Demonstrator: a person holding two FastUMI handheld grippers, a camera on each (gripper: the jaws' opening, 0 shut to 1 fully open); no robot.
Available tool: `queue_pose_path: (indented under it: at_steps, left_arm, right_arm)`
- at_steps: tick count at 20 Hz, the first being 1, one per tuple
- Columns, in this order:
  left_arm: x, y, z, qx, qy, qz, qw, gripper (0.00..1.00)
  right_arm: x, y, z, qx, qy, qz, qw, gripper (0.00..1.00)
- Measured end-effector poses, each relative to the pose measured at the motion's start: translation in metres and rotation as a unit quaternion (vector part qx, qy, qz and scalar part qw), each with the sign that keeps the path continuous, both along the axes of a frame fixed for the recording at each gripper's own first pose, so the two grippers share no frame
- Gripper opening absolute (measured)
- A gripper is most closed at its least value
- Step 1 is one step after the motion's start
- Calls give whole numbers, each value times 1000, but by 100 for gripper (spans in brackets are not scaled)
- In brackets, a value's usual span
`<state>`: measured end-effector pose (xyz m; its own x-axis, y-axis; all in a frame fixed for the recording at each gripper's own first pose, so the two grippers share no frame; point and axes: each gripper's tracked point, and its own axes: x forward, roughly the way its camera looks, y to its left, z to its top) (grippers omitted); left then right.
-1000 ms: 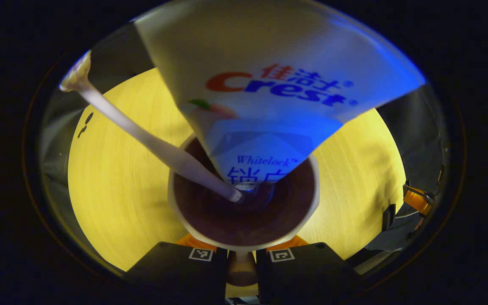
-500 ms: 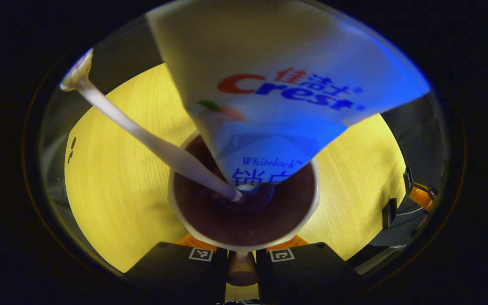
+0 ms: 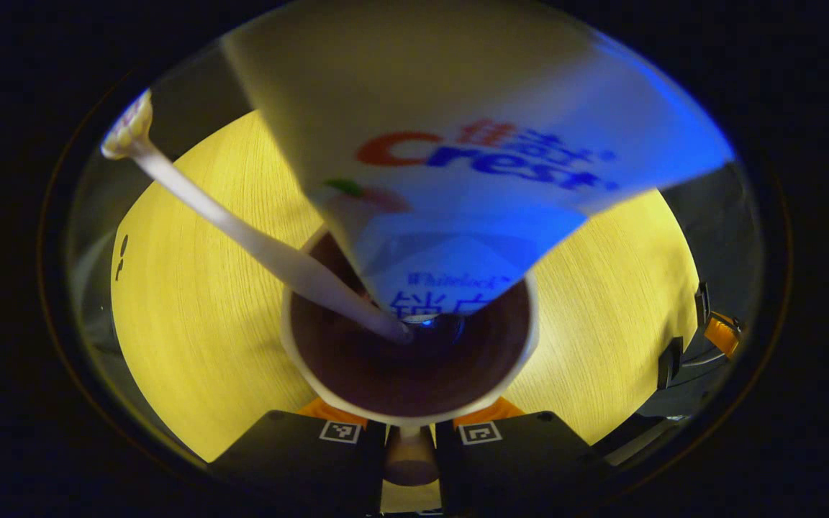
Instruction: Put the toothbrush and toothpaste on the desktop into the cup, then pick up the cup and place it on the coaster on the desktop.
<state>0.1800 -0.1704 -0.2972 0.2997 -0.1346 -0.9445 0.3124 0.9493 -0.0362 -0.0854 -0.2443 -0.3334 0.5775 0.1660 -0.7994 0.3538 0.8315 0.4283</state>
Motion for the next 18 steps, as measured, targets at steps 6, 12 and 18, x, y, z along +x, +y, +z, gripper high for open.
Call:
queue_pose_path:
  at_steps: [6, 12, 18]
  left_arm:
    - [-2, -8, 7, -15, -11, -9, 1000, 95]
    - [-7, -9, 28, -29, -45, -13, 998, 96]
    - [-28, 5, 74, -56, -101, -12, 993, 95]
  right_arm:
    - [6, 9, 2, -2, -5, 11, 1000, 40]
    - [8, 20, 13, -7, -15, 18, 1000, 40]
    - [16, 59, 34, -10, -29, 51, 998, 39]
